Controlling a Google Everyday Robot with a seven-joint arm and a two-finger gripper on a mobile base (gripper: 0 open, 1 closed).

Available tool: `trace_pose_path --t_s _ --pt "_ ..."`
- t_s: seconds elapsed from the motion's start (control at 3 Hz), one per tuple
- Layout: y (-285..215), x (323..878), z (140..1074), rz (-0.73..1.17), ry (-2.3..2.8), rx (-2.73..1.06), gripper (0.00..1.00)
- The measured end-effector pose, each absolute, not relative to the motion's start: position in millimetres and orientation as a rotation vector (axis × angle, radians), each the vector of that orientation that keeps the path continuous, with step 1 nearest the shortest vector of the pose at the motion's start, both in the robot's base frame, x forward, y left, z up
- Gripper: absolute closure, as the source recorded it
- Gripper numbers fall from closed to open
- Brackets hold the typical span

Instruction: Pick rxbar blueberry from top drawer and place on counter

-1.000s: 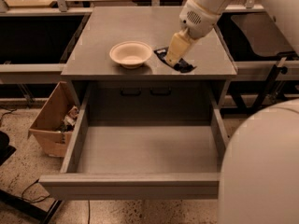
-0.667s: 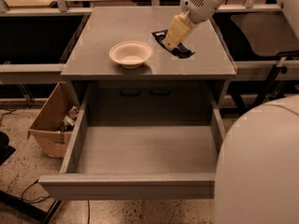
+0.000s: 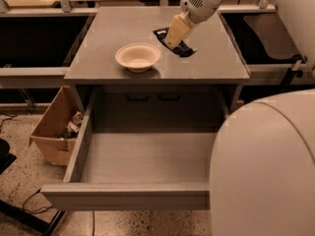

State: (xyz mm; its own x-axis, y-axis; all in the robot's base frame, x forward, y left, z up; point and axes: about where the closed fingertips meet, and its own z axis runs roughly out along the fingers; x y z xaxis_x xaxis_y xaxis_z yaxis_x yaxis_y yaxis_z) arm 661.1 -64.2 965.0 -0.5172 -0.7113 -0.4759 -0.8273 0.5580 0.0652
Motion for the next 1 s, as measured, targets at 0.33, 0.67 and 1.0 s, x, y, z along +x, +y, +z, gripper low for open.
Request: trace_pose_path --t_s 0.33,0.67,1.0 --pt "-40.6 711.9 966.2 0.355 2.307 -1.221 1.00" --pt "-19.9 758.0 978.6 0.302 2.218 -1.121 1.00" --pt "-1.6 800.6 980.9 0.271 2.155 -0.993 1.00"
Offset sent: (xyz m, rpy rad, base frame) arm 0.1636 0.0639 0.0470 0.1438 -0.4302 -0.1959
